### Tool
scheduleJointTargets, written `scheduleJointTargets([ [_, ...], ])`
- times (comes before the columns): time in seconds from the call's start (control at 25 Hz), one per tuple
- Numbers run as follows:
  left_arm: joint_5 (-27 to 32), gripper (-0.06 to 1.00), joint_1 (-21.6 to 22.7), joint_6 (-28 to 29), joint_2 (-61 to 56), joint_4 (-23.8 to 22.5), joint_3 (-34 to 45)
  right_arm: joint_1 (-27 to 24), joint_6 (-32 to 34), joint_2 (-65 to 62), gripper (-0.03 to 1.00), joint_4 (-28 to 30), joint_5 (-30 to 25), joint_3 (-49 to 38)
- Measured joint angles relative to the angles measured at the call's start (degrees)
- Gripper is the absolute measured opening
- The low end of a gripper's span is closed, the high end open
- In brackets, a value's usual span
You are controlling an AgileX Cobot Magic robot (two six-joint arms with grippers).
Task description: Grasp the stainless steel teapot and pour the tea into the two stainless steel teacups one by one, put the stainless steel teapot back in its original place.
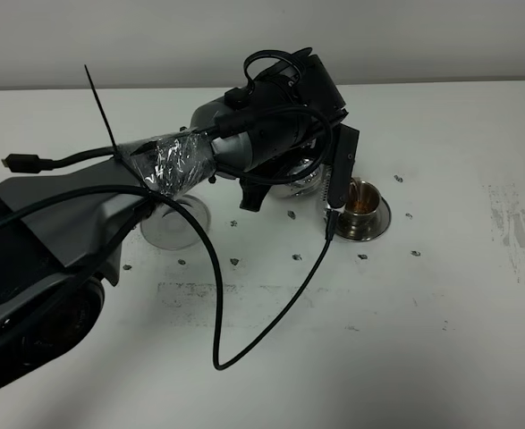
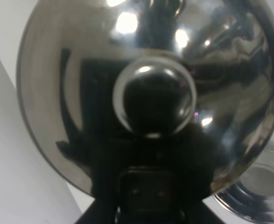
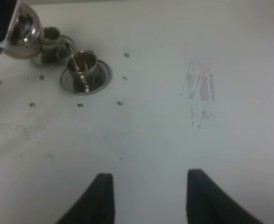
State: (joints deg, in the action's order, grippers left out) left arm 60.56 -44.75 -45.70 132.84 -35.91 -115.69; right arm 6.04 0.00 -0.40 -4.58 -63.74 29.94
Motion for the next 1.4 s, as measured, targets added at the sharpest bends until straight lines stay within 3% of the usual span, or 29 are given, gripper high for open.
scheduleJointTargets([
  [1.4,-1.6,0.18,-1.3,-1.4,1.7,-5.2,0.0,0.0,0.0,0.0,0.35,0.0,0.0,0.0],
])
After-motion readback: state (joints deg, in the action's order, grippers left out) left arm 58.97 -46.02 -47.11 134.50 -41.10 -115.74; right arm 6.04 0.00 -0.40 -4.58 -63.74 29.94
